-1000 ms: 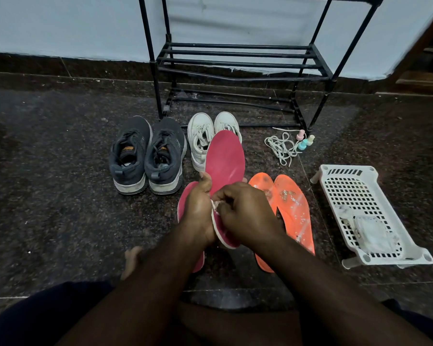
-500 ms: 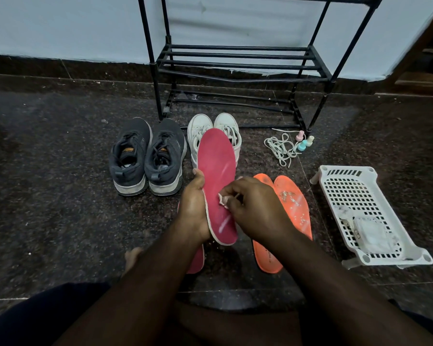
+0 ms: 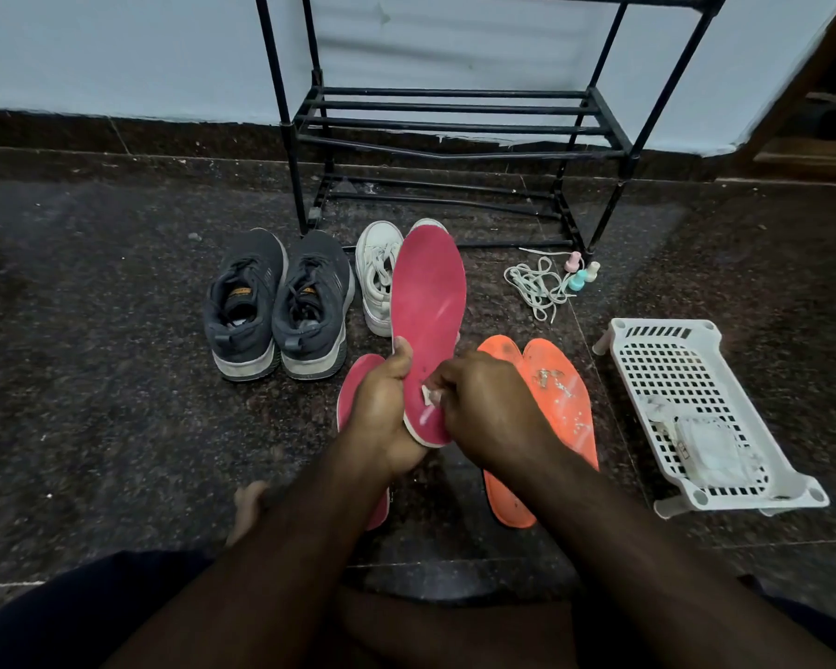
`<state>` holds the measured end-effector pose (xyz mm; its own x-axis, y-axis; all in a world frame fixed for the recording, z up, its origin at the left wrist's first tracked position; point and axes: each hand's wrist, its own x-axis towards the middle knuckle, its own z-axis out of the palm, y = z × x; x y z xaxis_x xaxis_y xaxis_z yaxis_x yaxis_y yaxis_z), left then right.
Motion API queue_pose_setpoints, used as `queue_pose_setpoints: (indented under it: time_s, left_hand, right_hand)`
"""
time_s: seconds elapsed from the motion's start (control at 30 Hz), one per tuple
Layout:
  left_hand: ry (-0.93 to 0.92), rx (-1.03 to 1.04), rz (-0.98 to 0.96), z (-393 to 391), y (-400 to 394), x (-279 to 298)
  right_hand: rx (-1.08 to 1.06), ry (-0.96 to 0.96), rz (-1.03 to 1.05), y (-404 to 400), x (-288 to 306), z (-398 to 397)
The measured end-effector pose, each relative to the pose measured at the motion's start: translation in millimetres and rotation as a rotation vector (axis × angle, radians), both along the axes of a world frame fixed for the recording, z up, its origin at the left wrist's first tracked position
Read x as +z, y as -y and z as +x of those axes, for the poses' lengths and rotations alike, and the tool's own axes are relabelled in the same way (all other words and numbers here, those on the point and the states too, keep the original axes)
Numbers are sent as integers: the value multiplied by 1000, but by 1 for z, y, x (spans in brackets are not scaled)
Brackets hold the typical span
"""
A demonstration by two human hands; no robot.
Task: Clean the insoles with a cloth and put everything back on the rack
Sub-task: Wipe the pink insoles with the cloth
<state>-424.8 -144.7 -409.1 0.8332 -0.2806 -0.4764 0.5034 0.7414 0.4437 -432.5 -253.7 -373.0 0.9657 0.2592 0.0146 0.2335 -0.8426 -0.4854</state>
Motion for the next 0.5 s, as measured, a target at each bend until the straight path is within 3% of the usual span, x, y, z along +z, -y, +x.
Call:
queue_pose_setpoints:
  time_s: [0.1,0.27,0.5]
  left_hand:
    - [-22,-9,-8,2,-3,-1]
    - [-16,30,-26,-1,0,1]
    - [-97,-2,15,6,-5,1]
  right_hand:
    - [33,-72,47,-1,4,-6]
    - [-21,50,57,0,-1,2]
    - [100,-73,117,-6,7,-10]
